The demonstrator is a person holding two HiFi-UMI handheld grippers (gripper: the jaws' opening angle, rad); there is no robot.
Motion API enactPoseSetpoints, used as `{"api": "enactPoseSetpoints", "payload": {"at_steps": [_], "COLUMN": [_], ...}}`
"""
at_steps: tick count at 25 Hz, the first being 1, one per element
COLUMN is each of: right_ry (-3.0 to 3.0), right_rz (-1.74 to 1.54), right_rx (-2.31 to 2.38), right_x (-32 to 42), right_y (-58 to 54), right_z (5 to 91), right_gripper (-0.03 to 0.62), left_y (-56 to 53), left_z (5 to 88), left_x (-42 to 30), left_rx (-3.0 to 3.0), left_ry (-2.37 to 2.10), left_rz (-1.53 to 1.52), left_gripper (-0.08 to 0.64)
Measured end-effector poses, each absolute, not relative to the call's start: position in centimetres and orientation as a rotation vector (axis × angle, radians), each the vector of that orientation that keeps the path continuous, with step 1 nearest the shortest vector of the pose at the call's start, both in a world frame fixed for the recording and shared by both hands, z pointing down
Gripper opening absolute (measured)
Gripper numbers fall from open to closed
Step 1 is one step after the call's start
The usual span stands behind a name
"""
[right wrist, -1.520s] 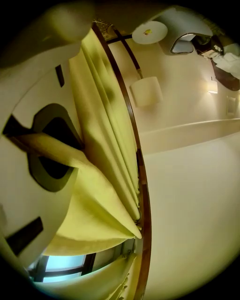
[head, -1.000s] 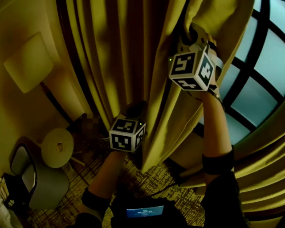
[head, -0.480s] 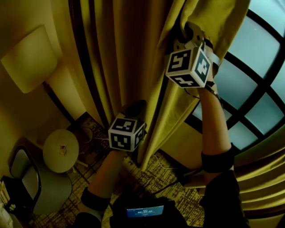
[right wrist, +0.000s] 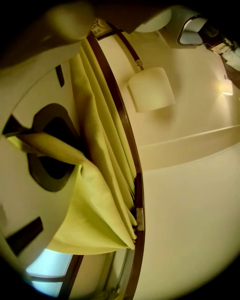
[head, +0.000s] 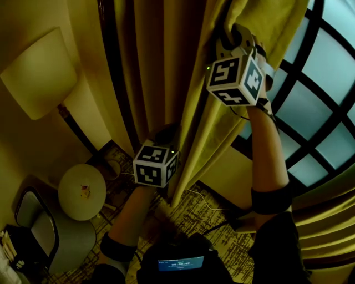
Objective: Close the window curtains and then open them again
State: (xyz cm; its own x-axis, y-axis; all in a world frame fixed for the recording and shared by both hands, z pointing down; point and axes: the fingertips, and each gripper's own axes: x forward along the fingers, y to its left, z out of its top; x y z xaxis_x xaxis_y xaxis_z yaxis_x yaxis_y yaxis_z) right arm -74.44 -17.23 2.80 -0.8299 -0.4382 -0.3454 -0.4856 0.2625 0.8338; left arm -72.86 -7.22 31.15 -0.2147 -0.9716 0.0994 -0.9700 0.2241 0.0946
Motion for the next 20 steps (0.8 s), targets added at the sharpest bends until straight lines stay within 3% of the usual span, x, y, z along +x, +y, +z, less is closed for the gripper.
{"api": "enactPoseSetpoints", "payload": {"at_steps": [20], "right_ry": [2.438], "right_rz": [1.670], "right_rx": [-0.766], "right_x": [-80.9], "right_y": [-19.6], "right_z": [3.7], "right_gripper": [0.040], "left_y": [-11.4], "left_z": [30.0], "left_x": [-80.8], "left_rx": [1.705], "left_ry": [-2.427], "left_rz": [-0.061], "left_gripper": [0.001]}}
